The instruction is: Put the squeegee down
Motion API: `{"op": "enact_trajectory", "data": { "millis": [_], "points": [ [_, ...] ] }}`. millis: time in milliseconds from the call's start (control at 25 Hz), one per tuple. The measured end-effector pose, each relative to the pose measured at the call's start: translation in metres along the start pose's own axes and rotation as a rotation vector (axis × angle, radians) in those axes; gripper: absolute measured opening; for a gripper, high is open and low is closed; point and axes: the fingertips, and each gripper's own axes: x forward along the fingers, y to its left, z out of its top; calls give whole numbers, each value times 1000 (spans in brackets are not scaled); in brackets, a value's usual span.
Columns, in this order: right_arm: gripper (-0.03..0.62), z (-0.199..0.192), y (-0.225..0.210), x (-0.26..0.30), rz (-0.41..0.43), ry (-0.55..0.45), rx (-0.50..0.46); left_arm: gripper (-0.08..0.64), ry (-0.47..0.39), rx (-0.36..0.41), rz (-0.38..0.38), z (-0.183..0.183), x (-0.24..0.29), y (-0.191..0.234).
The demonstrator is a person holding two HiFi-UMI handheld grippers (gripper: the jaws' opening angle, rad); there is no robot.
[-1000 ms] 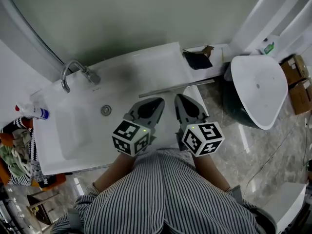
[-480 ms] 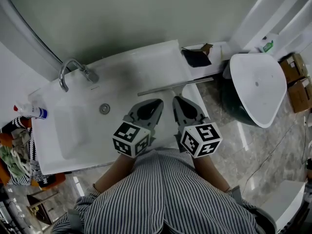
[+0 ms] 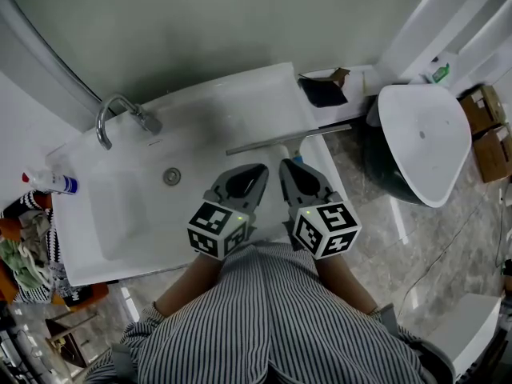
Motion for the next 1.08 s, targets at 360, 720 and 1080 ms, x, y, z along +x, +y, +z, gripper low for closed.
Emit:
{"op": "enact_trajectory", "data": {
  "millis": [360,720,1080],
  "points": [
    [15,-1,4,2,2,10,-7,23,3,-3,-8,0,-1,2],
    [15,0,2,6,7,3,27,23,11,-7,6,-2,-3,10],
    [15,-3,5,8,16,10,30,23,22,-3,26,-4,-4,15]
  ]
}}
